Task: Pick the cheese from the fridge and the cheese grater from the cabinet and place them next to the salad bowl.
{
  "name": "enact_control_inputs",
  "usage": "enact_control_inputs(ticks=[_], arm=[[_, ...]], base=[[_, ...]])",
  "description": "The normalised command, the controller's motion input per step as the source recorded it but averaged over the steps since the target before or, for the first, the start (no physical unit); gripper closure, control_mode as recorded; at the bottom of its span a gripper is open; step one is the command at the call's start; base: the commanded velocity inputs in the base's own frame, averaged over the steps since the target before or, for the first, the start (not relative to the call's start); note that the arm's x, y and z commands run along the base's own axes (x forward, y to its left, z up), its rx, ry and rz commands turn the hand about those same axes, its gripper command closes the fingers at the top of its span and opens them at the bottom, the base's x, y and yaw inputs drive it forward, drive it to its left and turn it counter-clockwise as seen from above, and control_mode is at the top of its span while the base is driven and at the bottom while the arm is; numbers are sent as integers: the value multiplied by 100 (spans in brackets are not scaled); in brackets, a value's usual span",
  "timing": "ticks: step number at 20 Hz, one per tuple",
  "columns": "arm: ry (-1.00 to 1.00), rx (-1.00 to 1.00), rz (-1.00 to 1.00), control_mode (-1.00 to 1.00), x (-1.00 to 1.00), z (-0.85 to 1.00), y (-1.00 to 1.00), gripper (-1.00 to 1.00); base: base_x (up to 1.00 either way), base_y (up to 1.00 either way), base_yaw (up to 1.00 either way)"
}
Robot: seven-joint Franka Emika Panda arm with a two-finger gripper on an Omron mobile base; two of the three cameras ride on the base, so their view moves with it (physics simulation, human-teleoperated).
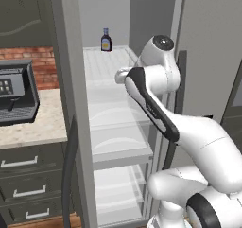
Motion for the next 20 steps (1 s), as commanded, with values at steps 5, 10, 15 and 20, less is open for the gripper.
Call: enact_control_inputs(ticks=[5, 10, 15, 20], arm=[[3, 0, 0, -100, -84, 23, -31, 100], [0, 0, 0, -100, -88, 0, -16, 100], [0, 0, 0, -100, -84, -8, -11, 100], [0, 0, 0, -100, -63, -11, -15, 100]], base=[[0, 0, 0], [0, 0, 0], [0, 0, 0], [0, 0, 0]])
